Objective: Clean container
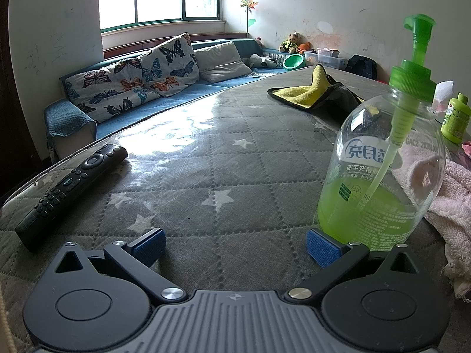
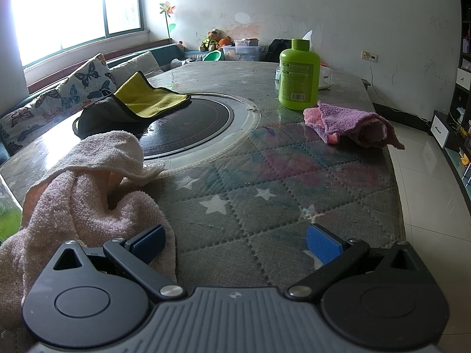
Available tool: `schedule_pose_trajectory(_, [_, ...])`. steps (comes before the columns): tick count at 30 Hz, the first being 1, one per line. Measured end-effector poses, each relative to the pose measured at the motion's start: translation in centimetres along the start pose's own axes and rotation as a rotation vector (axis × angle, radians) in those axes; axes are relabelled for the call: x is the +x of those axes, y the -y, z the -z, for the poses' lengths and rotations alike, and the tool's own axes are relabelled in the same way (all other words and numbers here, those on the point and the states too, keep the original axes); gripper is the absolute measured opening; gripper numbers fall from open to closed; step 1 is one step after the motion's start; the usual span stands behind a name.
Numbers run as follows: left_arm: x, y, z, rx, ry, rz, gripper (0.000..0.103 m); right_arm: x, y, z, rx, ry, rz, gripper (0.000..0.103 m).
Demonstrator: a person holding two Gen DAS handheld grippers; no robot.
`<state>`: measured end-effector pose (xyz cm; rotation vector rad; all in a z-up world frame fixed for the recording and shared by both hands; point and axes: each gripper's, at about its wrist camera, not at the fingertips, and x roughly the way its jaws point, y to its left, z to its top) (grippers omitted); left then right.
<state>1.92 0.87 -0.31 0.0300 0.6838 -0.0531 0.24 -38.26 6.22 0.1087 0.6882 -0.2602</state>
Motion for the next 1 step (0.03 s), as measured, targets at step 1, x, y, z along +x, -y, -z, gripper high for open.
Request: schedule_pose_trajectory(1, [0.00, 0.00, 0.00, 0.000, 0.000, 0.000, 0.103, 0.00, 0.00, 0.00, 0.000, 0.000, 0.000, 0.103])
